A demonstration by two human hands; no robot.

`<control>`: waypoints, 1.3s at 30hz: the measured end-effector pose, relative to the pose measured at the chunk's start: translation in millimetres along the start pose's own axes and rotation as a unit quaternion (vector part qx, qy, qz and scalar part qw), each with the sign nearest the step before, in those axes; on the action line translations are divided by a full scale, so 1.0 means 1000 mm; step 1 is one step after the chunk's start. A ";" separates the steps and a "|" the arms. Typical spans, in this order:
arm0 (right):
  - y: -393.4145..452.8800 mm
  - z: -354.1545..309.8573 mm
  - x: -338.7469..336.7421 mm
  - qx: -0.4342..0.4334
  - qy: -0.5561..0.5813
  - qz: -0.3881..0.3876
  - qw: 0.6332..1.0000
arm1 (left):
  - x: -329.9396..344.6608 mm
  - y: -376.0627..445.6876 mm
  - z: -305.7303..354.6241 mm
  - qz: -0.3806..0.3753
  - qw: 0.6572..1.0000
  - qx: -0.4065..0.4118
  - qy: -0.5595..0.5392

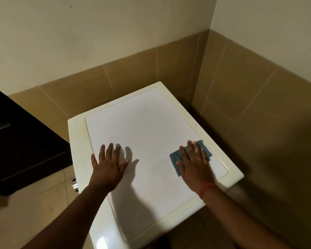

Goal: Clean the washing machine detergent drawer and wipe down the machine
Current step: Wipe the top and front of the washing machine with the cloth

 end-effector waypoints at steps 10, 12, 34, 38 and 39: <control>0.020 0.020 0.000 0.021 -0.001 -0.009 1.000 | 0.002 0.001 0.009 0.008 1.000 0.018 0.011; 0.026 0.036 -0.004 0.000 -0.007 -0.003 1.000 | 0.002 0.001 0.011 0.008 1.000 0.022 0.006; 0.064 0.059 -0.013 0.085 0.015 0.015 0.996 | 0.007 -0.002 -0.024 0.014 1.000 -0.010 -0.005; 0.063 0.013 -0.007 0.075 0.033 0.017 0.996 | 0.006 -0.004 -0.036 0.004 0.999 -0.033 -0.005; 0.061 -0.004 -0.002 0.017 0.024 0.010 1.000 | 0.006 -0.004 -0.037 0.003 0.999 -0.036 -0.003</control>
Point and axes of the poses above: each hand's wrist, its own y-axis towards the middle knuckle, its own x-axis out of the palm, z = x × y, the point moved 10 cm from there along y, towards the middle knuckle, and after that the axes turned 13 degrees about -x, right-handed, at the moved point
